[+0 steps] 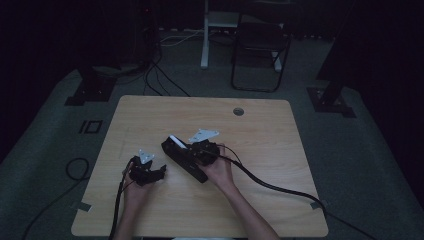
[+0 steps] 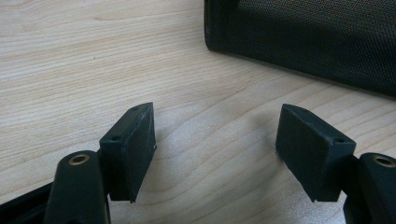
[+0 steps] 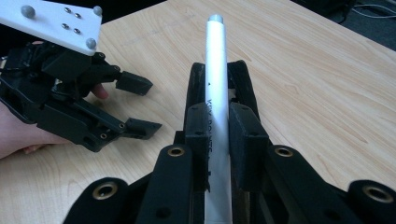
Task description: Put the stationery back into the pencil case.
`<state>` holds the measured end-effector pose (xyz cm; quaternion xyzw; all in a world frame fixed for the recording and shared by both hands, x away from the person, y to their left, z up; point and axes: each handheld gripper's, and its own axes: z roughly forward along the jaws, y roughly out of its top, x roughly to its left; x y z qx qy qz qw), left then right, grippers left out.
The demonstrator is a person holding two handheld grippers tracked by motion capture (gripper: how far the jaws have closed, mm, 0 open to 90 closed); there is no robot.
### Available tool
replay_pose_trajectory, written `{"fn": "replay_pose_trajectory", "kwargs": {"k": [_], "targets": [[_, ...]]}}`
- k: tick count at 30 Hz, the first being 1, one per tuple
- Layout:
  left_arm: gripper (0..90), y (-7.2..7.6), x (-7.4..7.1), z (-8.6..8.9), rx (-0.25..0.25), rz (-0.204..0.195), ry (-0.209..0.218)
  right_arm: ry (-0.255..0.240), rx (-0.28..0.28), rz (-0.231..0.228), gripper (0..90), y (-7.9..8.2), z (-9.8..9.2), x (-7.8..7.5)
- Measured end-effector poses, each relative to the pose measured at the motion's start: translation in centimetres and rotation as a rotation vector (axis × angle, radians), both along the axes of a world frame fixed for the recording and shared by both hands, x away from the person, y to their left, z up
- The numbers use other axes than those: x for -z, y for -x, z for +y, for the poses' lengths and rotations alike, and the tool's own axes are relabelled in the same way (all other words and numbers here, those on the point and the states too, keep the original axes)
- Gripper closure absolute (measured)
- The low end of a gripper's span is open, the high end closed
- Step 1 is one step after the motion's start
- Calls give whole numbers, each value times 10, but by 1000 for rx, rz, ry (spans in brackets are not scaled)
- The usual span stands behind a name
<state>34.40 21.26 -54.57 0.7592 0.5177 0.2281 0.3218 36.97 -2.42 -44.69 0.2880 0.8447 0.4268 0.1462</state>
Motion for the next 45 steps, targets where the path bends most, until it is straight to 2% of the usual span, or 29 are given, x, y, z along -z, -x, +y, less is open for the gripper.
{"fn": "replay_pose_trajectory", "kwargs": {"k": [41,44,45], "targets": [[293,0,0,0,1,-1,-2,49,14,46,784,-9,5,20],[293,0,0,0,2,-1,-2,52,9,45,775,-9,5,20],[293,0,0,0,1,-1,-2,49,10,41,730,-9,5,20]]}}
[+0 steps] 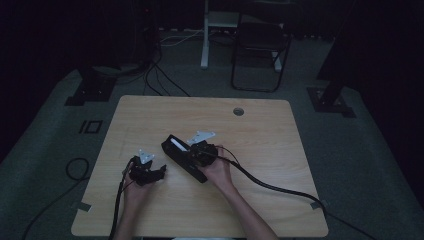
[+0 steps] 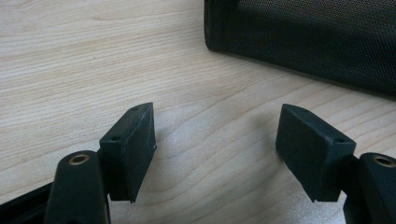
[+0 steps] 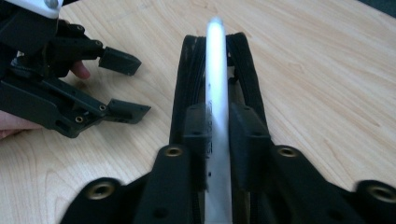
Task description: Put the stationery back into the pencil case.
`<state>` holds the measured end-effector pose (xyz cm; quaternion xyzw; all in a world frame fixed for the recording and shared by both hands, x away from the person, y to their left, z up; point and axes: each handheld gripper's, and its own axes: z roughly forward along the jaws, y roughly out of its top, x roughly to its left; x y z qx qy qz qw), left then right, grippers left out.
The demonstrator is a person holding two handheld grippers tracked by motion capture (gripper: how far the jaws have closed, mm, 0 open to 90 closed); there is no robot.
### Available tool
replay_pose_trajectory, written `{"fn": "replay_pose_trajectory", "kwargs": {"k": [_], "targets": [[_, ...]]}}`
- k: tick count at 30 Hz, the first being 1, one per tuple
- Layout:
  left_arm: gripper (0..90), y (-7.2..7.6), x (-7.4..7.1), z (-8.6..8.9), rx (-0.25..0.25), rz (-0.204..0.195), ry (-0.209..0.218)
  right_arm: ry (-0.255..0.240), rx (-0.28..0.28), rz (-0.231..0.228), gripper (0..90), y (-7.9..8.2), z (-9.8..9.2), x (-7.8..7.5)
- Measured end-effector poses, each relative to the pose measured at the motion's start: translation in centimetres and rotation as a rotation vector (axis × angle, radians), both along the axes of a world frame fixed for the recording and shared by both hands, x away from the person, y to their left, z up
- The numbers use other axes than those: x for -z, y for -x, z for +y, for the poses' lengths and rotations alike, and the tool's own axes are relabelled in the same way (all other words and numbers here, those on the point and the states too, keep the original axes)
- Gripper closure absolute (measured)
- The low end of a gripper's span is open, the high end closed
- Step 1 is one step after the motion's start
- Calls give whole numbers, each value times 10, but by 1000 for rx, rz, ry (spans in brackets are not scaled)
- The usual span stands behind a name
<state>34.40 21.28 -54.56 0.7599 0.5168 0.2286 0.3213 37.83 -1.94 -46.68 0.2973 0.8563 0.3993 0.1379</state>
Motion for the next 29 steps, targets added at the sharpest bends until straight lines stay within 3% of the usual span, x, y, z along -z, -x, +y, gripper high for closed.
{"fn": "replay_pose_trajectory", "kwargs": {"k": [13,17,20,29], "targets": [[293,0,0,0,2,0,1,-9,39,-43,590,3,-6,-9],[292,0,0,0,1,-1,1,-21,66,-66,577,3,-14,-18],[292,0,0,0,1,-1,1,-62,85,-68,570,2,-25,-25],[292,0,0,0,1,0,0,-46,122,-98,560,-1,-49,-33]]}}
